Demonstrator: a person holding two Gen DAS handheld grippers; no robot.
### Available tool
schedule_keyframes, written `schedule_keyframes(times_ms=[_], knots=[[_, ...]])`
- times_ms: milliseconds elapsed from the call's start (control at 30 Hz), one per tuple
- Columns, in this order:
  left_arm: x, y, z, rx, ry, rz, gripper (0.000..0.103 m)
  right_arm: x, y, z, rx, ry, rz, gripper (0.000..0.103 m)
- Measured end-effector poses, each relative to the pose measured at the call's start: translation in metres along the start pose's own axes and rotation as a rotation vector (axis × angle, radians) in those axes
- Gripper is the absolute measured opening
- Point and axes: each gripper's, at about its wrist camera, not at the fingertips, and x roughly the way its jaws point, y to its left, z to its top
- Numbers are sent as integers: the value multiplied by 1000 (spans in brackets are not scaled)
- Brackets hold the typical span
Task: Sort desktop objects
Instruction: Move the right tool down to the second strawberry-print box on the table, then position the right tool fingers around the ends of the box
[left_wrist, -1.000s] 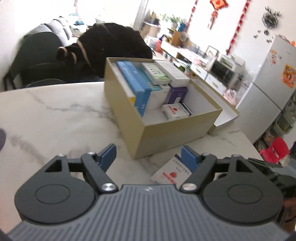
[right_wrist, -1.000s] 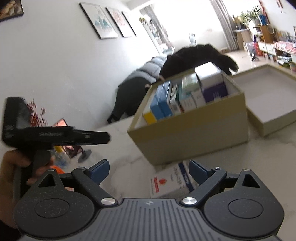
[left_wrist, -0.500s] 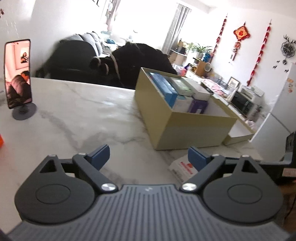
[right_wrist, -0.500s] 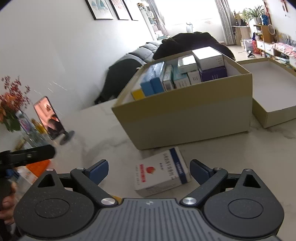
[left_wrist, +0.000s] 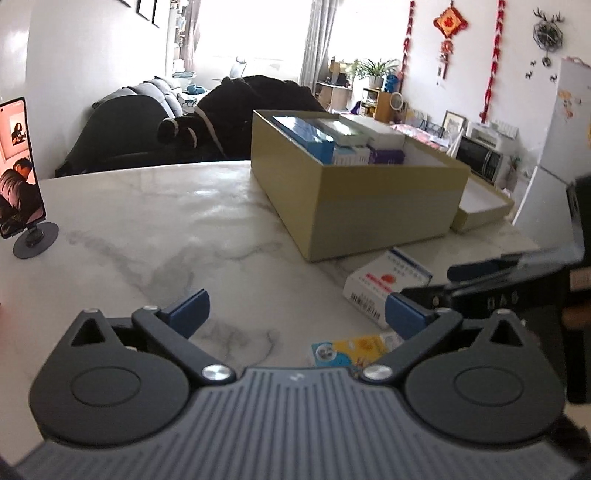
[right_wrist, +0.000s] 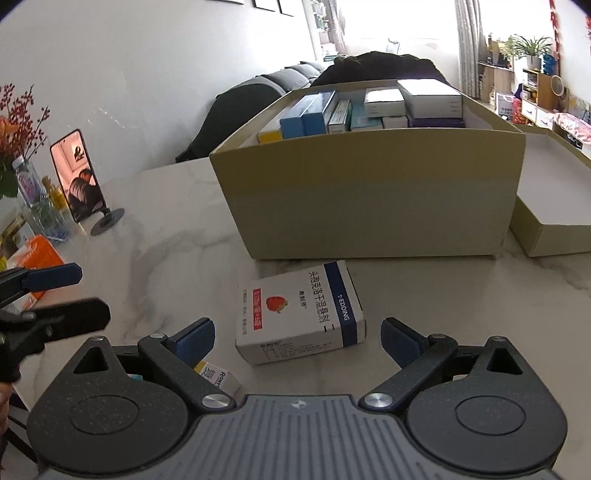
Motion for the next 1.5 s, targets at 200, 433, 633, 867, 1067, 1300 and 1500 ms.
schedule_keyframes(times_ms=[200,433,633,867,1067,1300,1500], knots=[[0,18,-5,-83,29,22,103,12,-2,1,3,23,6,98],[6,23,-1,-95,53,47,103,24,-1,6,-11,40,17,98],[17,21,3,-79,81,49,103,33,0,10,-41,50,-2,98],[27,29,5,-127,94,61,103,38,-1,16,-77,66,-1,97],[37,31,8,-142,107,59,103,43,2,20,-103,76,-1,96],[43,31,8,-145,118,54,103,49,0,21,-93,91,16,92],[45,43,4,-231,99,48,103,51,-2,25,-78,107,25,89]])
